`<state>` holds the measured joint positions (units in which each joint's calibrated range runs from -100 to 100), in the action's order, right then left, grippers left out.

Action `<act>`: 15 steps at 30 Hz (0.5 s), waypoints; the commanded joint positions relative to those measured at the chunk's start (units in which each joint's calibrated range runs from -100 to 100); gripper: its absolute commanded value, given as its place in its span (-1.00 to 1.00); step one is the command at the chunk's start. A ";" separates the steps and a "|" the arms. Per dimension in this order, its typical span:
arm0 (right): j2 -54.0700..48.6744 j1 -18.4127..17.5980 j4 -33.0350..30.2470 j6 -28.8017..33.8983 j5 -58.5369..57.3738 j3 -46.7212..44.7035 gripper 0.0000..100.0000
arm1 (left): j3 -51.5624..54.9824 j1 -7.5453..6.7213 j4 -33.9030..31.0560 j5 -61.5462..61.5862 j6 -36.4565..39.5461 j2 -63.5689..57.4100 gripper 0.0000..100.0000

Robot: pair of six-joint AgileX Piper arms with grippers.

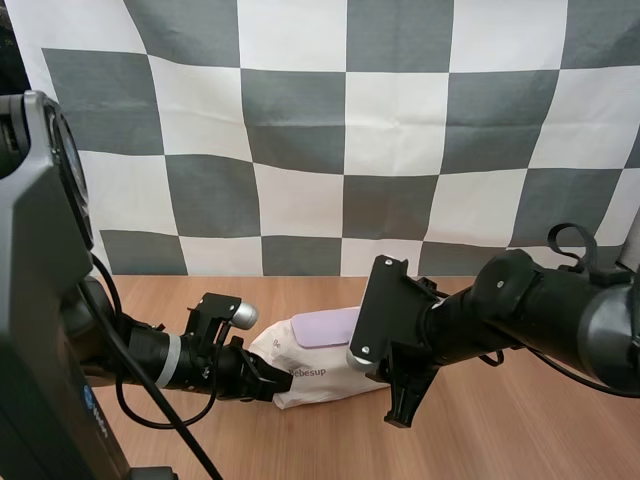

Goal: Open the wet wipes lid

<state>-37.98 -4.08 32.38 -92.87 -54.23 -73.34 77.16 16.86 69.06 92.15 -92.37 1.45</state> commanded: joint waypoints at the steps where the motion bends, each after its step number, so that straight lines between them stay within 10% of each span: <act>1: 3.89 -0.03 5.58 -5.28 3.05 -0.01 0.25 | -0.04 0.01 -0.12 -0.23 -1.02 0.07 -1.00; 15: 6.76 -7.74 14.11 -7.13 19.40 -0.01 0.25 | -0.04 0.01 -1.10 -0.23 -1.02 0.07 -1.00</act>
<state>-31.33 -10.39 46.58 -100.00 -40.73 -73.34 77.16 16.86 68.20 91.99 -92.37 1.45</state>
